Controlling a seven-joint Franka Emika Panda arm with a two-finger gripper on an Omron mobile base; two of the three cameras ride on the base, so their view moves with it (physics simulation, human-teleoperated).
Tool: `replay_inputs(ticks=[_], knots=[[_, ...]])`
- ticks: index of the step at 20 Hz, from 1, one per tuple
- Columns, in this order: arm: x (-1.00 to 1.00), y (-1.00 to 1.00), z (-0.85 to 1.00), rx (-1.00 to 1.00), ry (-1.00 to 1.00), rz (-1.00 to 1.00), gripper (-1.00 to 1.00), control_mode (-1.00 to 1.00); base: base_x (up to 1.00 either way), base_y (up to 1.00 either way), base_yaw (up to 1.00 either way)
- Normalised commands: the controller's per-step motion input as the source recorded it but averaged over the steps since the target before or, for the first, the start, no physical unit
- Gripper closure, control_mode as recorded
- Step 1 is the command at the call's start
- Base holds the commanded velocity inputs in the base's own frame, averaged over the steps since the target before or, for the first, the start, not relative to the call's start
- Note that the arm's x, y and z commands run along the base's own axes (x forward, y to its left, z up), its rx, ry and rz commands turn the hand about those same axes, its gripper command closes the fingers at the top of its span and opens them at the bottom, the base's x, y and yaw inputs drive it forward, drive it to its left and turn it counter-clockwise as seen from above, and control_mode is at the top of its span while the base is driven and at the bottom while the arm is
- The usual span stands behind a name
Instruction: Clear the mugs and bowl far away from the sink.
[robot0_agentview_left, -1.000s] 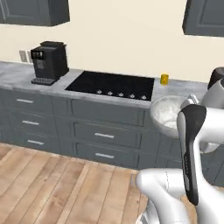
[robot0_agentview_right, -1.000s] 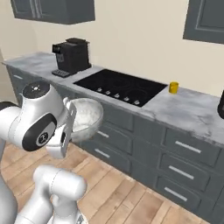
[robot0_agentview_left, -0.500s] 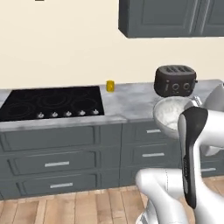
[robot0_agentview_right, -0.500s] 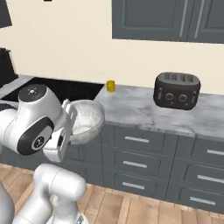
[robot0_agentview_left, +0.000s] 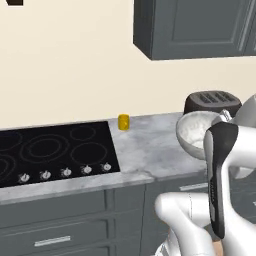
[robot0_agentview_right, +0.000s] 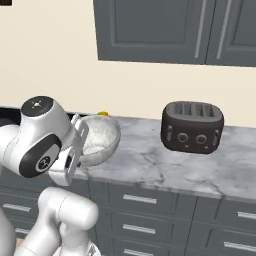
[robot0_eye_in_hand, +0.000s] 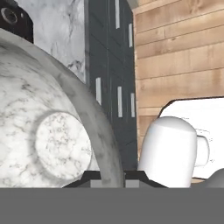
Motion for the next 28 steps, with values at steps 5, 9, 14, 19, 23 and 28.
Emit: replay_inputs(ticks=[5, 9, 14, 19, 23, 28], knots=[[0.00, 0.00, 0.00, 0.00, 0.00, 0.00, 1.00, 1.00, 0.96, 0.10, -0.18], [0.00, 0.00, 0.00, 0.00, 0.00, 0.00, 1.00, 1.00, 0.42, 0.00, -0.26], [0.00, 0.00, 0.00, 0.00, 0.00, 0.00, 1.00, 1.00, 0.11, 0.00, -0.24], [0.05, 0.00, -0.04, 0.00, 0.00, 0.00, 1.00, -1.00, 0.24, 0.00, -0.11], [0.64, 0.00, -0.41, -0.04, 0.00, 0.00, 1.00, -1.00, 0.00, 0.00, 0.00], [0.85, 0.03, -0.47, -0.08, -0.02, 0.00, 1.00, -1.00, 0.00, 0.00, 0.00]])
